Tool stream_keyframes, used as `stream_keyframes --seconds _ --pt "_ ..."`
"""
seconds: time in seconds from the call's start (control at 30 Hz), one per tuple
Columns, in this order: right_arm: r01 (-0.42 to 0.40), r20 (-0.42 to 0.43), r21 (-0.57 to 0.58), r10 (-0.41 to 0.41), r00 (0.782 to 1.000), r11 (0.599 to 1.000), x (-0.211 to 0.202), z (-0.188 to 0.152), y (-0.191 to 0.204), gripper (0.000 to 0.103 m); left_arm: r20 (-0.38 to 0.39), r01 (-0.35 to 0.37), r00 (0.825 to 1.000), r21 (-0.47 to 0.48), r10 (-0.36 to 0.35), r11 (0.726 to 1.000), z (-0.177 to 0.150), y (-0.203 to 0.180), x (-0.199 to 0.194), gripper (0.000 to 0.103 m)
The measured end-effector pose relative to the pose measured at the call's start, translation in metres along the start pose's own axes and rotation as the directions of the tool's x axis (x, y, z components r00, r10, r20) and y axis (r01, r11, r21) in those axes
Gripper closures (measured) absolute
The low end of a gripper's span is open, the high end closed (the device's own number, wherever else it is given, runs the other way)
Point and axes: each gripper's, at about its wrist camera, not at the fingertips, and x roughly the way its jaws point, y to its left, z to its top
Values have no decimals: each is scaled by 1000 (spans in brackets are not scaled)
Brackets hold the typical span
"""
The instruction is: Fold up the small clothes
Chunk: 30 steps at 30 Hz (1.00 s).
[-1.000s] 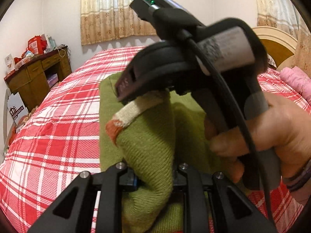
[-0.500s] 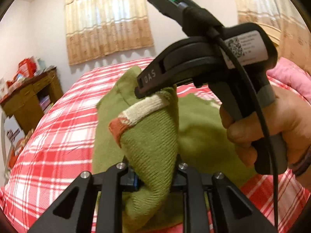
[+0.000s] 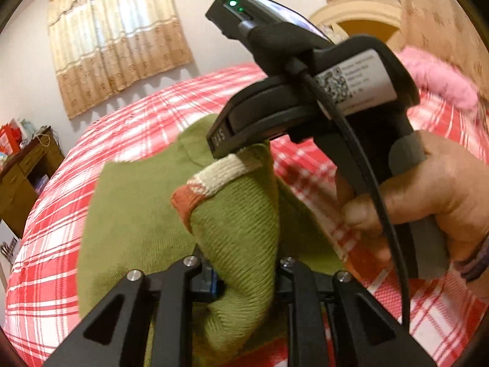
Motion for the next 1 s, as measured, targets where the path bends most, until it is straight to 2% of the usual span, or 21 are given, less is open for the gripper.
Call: stream_keyframes --seconds 0.1,0.17,0.23,0.33,0.43,0.57,0.7,0.77,0.8,0.83,0.9,1.0 --pt "-59 18 76 58 998 995 4 -10 -17 89 -13 -8 1000 17 8 1000 1 2 -1 80" --pt "-72 18 111 70 997 991 3 -11 -20 88 -24 27 999 -9 -27 1000 -2 16 -8 59" --pt "-64 19 117 62 998 991 -2 -14 -17 83 -35 79 996 -37 -81 996 -8 21 -19 45" --pt "-71 32 147 67 997 987 -22 -25 -19 79 -10 95 995 -56 -95 994 -29 33 -48 45" --pt "-54 55 167 46 997 984 -50 -48 -25 76 6 113 994 -131 -113 985 -50 53 -74 44" --pt "19 59 172 -29 998 985 -88 -78 -25 76 -14 45 999 -202 -49 978 -74 82 -85 44" --pt "-8 116 107 -5 993 994 -126 -85 2 76 -94 -58 995 -231 37 971 -78 91 -68 44" --pt "-54 136 46 48 990 997 -136 -78 22 75 -135 -97 989 -255 64 962 -84 92 -65 44" --pt "-77 130 0 77 989 997 -137 -73 35 69 -155 -118 985 -258 80 959 -84 91 -62 43" --pt "-81 119 -41 86 989 996 -135 -70 43 56 -166 -131 982 -259 90 957 -82 89 -61 39" --pt "-57 89 -121 68 994 991 -126 -68 61 38 -171 -157 978 -257 115 953 -83 92 -61 34" --pt "-28 6 -183 30 1000 983 -101 -74 72 37 -173 -178 975 -256 136 950 -79 98 -57 33"
